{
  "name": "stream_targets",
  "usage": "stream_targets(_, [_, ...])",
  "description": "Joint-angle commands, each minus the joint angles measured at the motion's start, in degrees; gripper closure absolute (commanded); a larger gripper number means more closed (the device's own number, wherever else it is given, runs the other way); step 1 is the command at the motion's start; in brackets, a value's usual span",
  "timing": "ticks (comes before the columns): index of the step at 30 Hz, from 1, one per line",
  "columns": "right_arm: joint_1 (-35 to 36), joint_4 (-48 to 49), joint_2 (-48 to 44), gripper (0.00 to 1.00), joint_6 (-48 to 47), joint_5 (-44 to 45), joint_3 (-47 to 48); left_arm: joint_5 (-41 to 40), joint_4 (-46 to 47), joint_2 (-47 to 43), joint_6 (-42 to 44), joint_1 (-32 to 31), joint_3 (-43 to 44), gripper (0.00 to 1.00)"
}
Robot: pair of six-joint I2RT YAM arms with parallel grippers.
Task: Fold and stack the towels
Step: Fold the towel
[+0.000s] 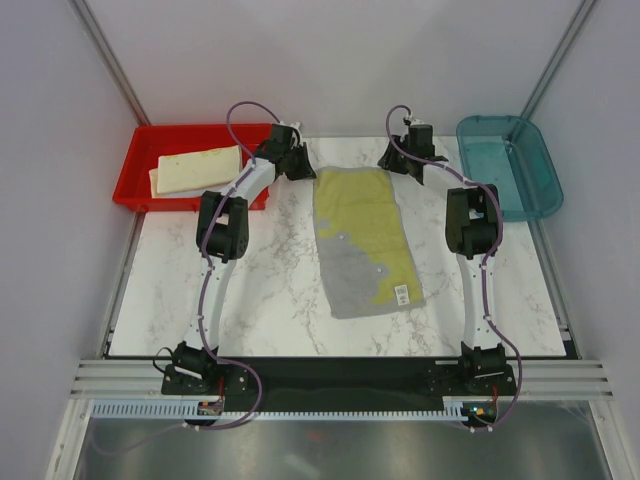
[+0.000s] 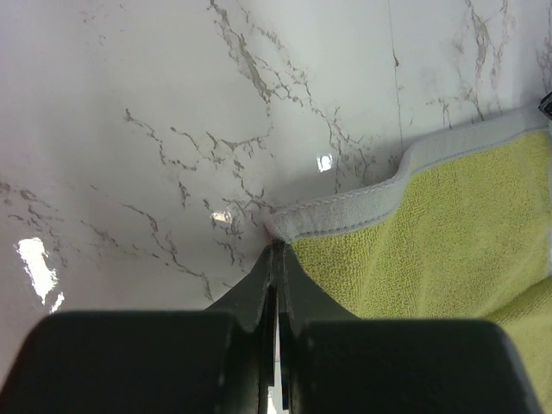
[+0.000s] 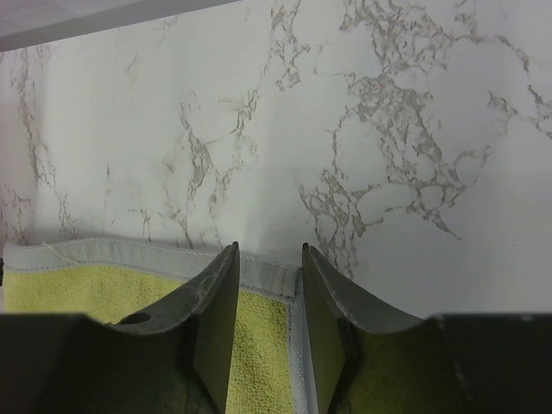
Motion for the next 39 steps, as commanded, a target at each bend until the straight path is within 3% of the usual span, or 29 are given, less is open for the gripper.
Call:
stream_targets(1, [0.5, -6.4, -1.9, 0.57, -1.7, 4.7, -1.2, 1.3, 2.4, 0.8, -1.1, 0.3, 2.4, 0.98])
stream_targets(4, [0.9, -6.4, -3.0, 0.56, -2.4, 6.4, -2.0, 1.5, 2.4, 0.7, -1.4, 0.3, 2.4, 0.98])
stream_targets(6, [1.1, -5.0, -3.8, 0.49, -2.4, 7.2, -3.8, 1.7, 2.5, 0.6, -1.4, 0.3, 2.4, 0.98])
stream_targets(10, [1.1, -3.1, -5.7, 0.49, -3.1, 7.8, -5.7, 1.8, 2.4, 0.4, -1.4, 0.2, 2.1, 0.98])
stream_targets(28, [2.6, -5.1, -1.6, 0.61, -1.8, 5.7, -1.9, 3.0, 4.4, 0.6, -2.0, 0.3, 2.1, 0.98])
stream_targets(32, [2.6, -5.0, -0.7, 0.81, -1.1, 6.3, -0.1, 3.7, 6.4, 0.9, -2.2, 0.3, 2.1, 0.98])
stream_targets(34, [2.6, -4.4, 0.2, 0.99, -0.9, 5.3, 1.2, 4.3, 8.1, 0.8, -1.9, 0.4, 2.0, 0.98])
stream_targets(39, [1.5, 2.0, -0.8, 1.0, -1.7, 4.4, 3.0, 5.3, 14.1, -0.3, -1.7, 1.4, 2.8, 0.98])
